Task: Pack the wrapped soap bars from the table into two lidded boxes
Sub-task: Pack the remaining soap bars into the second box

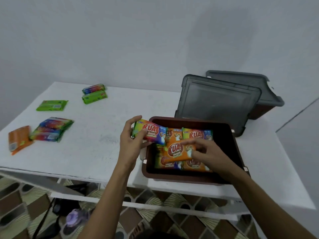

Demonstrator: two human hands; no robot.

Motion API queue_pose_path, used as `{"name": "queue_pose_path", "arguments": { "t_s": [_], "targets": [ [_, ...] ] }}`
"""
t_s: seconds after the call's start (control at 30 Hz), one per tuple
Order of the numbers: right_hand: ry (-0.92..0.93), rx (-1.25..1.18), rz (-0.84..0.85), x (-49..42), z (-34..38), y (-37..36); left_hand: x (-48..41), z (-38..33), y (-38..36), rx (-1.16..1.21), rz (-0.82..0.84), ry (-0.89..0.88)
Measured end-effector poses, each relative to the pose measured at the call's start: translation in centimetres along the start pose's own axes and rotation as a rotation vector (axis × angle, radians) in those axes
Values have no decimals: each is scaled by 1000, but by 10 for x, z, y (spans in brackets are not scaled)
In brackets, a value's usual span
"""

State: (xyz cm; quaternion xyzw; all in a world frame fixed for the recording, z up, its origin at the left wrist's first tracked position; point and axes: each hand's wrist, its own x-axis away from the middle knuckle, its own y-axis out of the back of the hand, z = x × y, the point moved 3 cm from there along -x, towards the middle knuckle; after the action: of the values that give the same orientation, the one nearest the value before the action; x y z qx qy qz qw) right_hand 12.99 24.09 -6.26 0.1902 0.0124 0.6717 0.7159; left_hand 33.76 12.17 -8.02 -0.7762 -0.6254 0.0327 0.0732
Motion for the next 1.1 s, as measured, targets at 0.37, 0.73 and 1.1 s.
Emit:
{"name": "queue_pose_path", "arguments": {
  "t_s": [0.37, 0.73, 1.1],
  "targets": [
    [-117, 680, 116, -46, -34, -28, 4, -2, -1, -46, 45, -3],
    [-55, -479, -114, -20, 11, -13, 18, -11, -26, 5, 198, 32],
    [-182, -120, -172, 31, -33, 49, 7, 9, -27, -991, 232, -465]
  ]
}}
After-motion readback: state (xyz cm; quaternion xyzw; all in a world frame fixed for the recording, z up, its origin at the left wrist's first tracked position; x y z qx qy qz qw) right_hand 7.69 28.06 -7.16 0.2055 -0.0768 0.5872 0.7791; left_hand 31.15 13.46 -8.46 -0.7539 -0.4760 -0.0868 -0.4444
